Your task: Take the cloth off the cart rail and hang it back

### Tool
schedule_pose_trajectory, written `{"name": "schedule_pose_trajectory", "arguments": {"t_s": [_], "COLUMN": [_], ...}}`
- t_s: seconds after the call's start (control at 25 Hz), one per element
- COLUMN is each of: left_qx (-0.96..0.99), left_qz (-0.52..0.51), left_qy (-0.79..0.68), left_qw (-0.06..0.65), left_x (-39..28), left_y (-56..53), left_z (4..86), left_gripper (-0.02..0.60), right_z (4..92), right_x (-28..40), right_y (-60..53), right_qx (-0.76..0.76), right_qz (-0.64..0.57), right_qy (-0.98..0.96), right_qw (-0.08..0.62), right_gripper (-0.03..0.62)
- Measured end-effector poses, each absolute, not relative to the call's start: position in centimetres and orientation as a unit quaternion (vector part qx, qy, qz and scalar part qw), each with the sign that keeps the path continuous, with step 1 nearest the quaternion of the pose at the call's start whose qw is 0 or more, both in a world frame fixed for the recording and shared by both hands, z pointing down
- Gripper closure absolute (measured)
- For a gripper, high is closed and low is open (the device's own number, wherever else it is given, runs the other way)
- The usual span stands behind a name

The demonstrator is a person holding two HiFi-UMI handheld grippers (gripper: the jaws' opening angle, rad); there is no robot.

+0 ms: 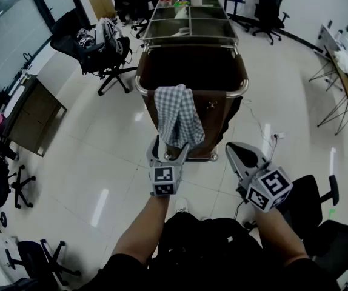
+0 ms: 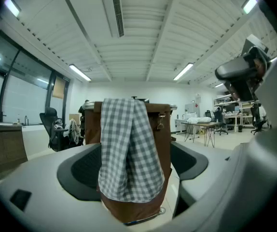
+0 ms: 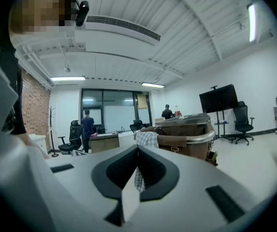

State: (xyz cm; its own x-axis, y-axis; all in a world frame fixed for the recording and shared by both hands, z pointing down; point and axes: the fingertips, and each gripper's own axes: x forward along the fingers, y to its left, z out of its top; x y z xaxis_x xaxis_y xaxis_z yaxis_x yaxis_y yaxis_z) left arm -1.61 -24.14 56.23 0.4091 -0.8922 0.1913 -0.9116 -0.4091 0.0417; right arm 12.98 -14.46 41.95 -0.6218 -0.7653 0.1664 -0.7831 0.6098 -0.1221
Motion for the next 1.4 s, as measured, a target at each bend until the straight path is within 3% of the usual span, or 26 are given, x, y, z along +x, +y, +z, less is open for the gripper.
{"name": "schedule_pose_trajectory", "arguments": {"t_s": [0.32,0.48,1.0,1.04,1.12,1.2,1.4], "left_qx": [0.845,0.853,0.848,0.846,0.849,0.857,0.862], "left_qz": [0.07,0.067,0.1,0.107,0.117,0.121,0.125], "left_qy": [-0.52,-0.504,-0.516,-0.518,-0.511,-0.496,-0.485], "left_qw": [0.106,0.121,0.068,0.065,0.064,0.074,0.08], "left_x": [-1.3,0.4,2.5,2.3,2.3,2.7,2.4], "left_y": [-31.8,-34.8,-40.5,-40.5,-40.0,-39.2,-34.7], "left_z": [59.6,60.9,61.2,61.2,61.1,61.0,60.6], "left_gripper": [0.132,0.091,0.101,0.164,0.504,0.537,0.549], "right_z": [43.7,44.3,45.8,45.8,45.8,45.7,45.0], "right_x": [12.1,12.5,14.4,14.5,14.6,14.6,14.2], "right_y": [-20.2,-22.3,-24.7,-24.8,-24.7,-24.4,-22.8], "right_qx": [0.453,0.468,0.5,0.5,0.496,0.49,0.469], "right_qz": [0.094,0.098,0.116,0.116,0.117,0.118,0.116], "right_qy": [-0.884,-0.876,-0.854,-0.854,-0.856,-0.859,-0.872], "right_qw": [0.069,0.072,0.086,0.086,0.084,0.082,0.075], "right_gripper": [0.579,0.579,0.579,0.579,0.579,0.579,0.579]}}
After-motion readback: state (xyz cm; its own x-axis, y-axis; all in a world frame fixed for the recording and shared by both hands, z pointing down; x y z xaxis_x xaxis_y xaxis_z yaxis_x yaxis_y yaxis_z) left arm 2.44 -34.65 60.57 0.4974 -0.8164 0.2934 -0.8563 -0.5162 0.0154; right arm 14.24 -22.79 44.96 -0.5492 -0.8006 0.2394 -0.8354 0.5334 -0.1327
